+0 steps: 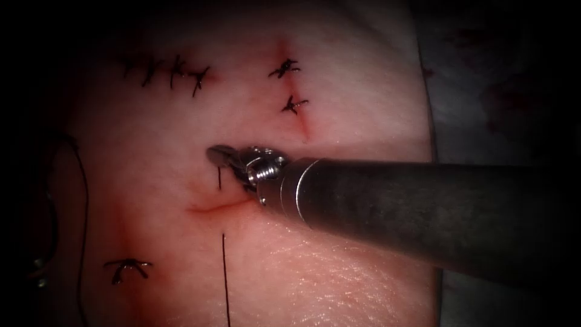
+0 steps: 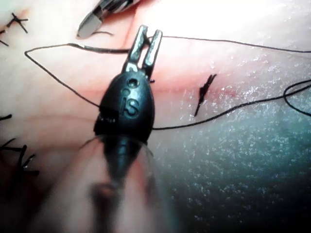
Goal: Wound Closure
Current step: Pull the suture tail end with the right gripper to adjust it while setting the needle down with the left.
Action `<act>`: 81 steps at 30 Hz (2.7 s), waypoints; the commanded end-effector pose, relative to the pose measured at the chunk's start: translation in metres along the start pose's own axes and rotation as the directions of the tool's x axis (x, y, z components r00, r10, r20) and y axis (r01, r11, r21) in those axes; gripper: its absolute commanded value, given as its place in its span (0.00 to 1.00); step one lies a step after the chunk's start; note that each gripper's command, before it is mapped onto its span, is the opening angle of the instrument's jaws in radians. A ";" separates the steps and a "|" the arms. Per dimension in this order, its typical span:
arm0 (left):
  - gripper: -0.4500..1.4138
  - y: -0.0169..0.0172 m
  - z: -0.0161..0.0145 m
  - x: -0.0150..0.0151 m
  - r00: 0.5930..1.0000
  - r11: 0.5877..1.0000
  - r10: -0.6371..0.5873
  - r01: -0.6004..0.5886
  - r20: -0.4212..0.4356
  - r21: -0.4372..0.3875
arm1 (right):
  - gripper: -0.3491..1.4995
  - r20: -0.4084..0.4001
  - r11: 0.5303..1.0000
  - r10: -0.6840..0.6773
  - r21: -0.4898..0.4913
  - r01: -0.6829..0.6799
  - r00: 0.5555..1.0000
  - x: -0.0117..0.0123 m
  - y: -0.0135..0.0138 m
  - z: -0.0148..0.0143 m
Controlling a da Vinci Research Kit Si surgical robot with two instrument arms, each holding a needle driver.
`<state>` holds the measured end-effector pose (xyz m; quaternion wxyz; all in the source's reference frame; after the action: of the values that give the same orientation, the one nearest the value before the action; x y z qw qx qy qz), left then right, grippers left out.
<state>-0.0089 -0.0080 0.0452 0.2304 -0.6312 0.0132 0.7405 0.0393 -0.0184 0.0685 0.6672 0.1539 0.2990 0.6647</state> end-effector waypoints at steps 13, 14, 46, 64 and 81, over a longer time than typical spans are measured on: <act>0.00 0.0000 0.0006 -0.0006 1.000 1.000 0.000 0.000 -0.001 -0.001 | 0.00 -0.221 0.967 -0.119 0.195 0.163 0.968 0.0021 -0.0020 -0.0030; 0.00 0.0000 0.0006 -0.0006 1.000 1.000 0.000 0.000 -0.001 -0.001 | 0.00 -0.268 0.955 -0.108 0.240 0.175 0.957 0.0021 -0.0027 -0.0042; 0.00 -0.0001 0.0009 -0.0009 1.000 1.000 -0.005 0.005 0.000 -0.006 | 0.92 -0.031 0.925 0.141 0.360 -0.121 0.989 0.0020 -0.0018 -0.0035; 0.00 0.0000 0.0009 -0.0009 1.000 1.000 -0.005 0.005 0.000 -0.006 | 0.96 -0.017 0.955 0.140 0.267 -0.130 0.990 0.0004 0.0002 -0.0021; 0.00 -0.0001 0.0009 -0.0009 1.000 1.000 -0.005 0.005 0.000 -0.007 | 0.22 -0.015 0.953 0.143 0.272 -0.133 0.990 0.0009 0.0000 -0.0009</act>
<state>-0.0091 -0.0080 0.0454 0.2305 -0.6315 0.0096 0.7403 0.0378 -0.0180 0.0673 0.5870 0.2512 0.3848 0.6666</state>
